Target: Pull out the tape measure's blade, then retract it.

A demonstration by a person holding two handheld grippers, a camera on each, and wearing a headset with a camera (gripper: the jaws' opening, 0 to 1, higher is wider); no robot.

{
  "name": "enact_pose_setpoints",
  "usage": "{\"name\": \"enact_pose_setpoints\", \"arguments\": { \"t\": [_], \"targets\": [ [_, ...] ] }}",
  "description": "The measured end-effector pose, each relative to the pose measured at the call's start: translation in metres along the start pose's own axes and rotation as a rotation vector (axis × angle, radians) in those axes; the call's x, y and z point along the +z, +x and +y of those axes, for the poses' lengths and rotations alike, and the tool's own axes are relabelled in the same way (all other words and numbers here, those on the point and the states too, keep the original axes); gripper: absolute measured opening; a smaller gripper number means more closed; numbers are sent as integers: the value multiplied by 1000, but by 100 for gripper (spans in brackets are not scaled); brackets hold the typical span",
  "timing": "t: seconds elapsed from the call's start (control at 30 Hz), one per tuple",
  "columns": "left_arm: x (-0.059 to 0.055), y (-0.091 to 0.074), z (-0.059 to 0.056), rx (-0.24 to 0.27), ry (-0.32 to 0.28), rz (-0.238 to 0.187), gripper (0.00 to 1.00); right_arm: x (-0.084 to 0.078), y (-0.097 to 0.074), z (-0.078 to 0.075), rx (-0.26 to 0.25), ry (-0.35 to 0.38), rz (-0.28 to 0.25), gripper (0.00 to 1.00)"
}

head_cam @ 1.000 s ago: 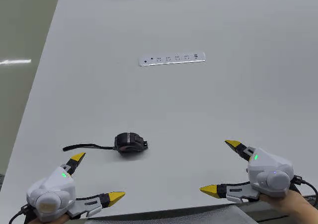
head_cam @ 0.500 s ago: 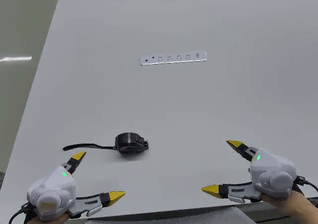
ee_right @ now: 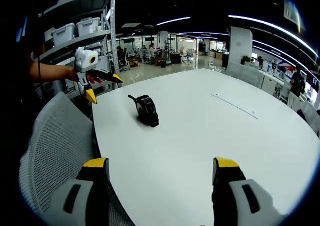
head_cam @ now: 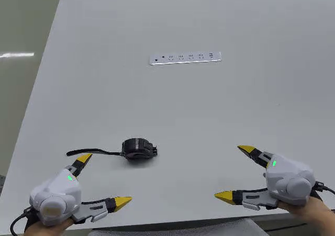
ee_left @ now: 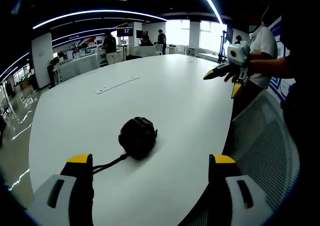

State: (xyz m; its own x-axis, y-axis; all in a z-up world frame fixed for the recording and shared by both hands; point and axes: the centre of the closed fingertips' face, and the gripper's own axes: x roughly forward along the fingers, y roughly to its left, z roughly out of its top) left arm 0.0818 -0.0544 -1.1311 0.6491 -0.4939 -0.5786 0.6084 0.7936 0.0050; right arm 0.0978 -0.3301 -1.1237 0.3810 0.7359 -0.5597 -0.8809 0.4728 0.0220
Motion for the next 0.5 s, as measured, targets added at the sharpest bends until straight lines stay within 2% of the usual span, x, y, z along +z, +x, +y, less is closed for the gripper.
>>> {"name": "enact_pose_setpoints", "arguments": {
  "t": [0.23, 0.5],
  "targets": [
    [-1, 7, 4, -12, 39, 35, 91, 3, 8, -5, 27, -39, 8, 81],
    [0, 17, 9, -44, 92, 66, 86, 6, 16, -9, 65, -92, 13, 70]
  ]
}}
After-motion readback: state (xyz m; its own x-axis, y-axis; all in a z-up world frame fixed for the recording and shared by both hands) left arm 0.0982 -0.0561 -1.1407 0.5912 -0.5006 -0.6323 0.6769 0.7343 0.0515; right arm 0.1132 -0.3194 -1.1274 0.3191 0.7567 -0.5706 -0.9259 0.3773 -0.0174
